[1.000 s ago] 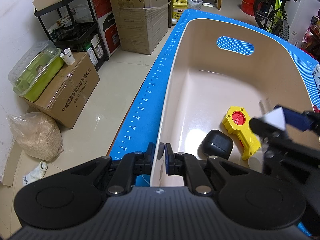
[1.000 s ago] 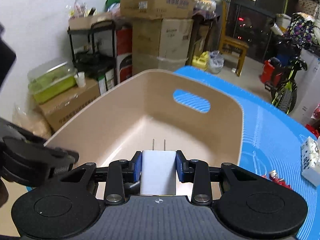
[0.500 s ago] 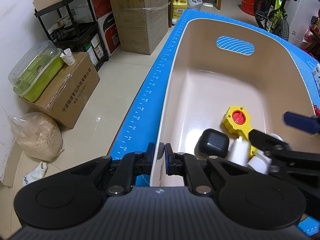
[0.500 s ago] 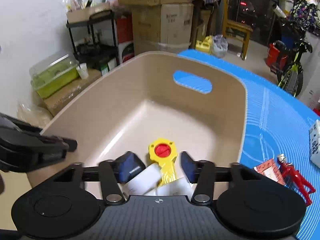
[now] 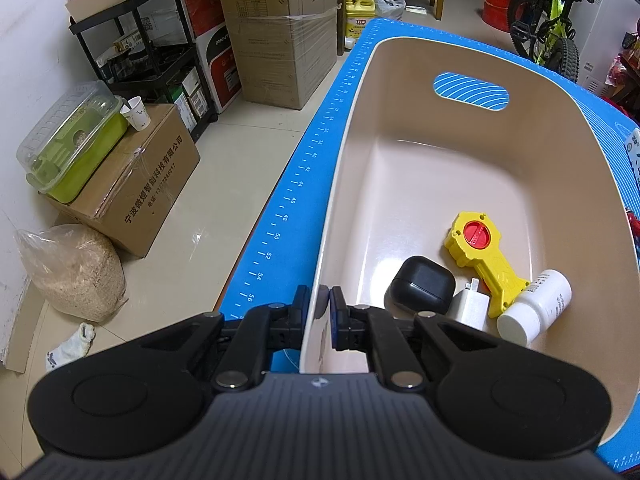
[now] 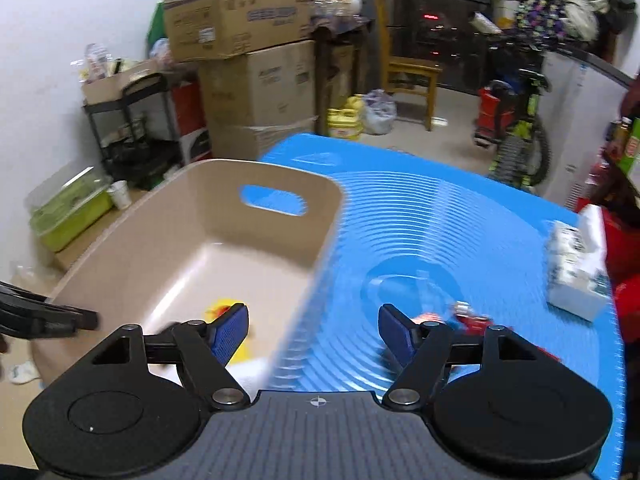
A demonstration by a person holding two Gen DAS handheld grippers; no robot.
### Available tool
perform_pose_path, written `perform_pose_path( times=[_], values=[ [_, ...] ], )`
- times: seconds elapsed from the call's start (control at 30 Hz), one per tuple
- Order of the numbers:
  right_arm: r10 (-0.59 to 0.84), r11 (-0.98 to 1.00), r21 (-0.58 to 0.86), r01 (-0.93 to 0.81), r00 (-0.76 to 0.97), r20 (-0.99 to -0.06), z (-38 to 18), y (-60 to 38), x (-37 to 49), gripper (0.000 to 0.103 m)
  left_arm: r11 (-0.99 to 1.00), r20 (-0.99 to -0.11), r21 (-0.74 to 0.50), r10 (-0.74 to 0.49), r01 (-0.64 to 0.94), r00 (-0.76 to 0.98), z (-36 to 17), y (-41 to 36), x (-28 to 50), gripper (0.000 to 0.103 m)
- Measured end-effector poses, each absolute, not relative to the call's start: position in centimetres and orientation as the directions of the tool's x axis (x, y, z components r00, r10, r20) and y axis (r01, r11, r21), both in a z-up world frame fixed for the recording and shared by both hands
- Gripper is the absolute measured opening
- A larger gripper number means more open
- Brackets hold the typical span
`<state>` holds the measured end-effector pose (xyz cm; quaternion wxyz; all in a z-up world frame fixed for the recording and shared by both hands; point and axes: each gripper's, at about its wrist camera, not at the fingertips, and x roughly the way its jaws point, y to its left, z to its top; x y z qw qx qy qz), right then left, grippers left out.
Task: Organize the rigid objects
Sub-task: 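Grasp the green round tin with the right gripper, then carry the green tin into the basket with the right gripper and release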
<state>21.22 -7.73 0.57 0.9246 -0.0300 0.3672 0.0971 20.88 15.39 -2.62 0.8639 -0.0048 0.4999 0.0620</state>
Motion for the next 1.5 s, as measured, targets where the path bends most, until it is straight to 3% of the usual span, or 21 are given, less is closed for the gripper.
perform_pose_path(
  times=[0.33, 0.63, 0.87, 1.0, 1.13, 1.5],
  values=[
    [0.063, 0.997, 0.016, -0.077, 0.659, -0.750, -5.2, -12.8, 21.8, 0.077, 0.992, -0.864, 0.057, 0.106, -0.113, 0.493, -2.6, 15.4, 20.8, 0.013],
    [0.058, 0.996, 0.010, -0.086, 0.577, -0.815, -9.6, -13.2, 22.5, 0.077, 0.992, -0.864, 0.057, 0.106, -0.113, 0.493, -2.7, 15.4, 20.8, 0.013],
    [0.076, 0.993, 0.009, -0.119, 0.576, -0.814, -10.6, -12.6, 22.5, 0.076, 0.992, -0.864, 0.060, 0.108, -0.112, 0.493, -2.7, 15.5, 20.8, 0.013],
    [0.072, 0.992, -0.003, -0.127, 0.583, -0.810, -10.9, -12.3, 22.4, 0.071, 0.992, -0.863, 0.060, 0.108, -0.113, 0.493, -2.7, 15.4, 20.8, 0.013],
    [0.081, 0.991, 0.002, -0.133, 0.589, -0.804, -10.8, -12.3, 22.2, 0.055, 0.992, -0.863, 0.060, 0.108, -0.113, 0.493, -2.7, 15.4, 20.8, 0.013],
    [0.081, 0.987, -0.024, -0.158, 0.623, -0.778, -8.1, -11.7, 21.1, 0.054, 0.992, -0.864, 0.059, 0.108, -0.113, 0.493, -2.7, 15.4, 20.8, 0.013]
  ],
)
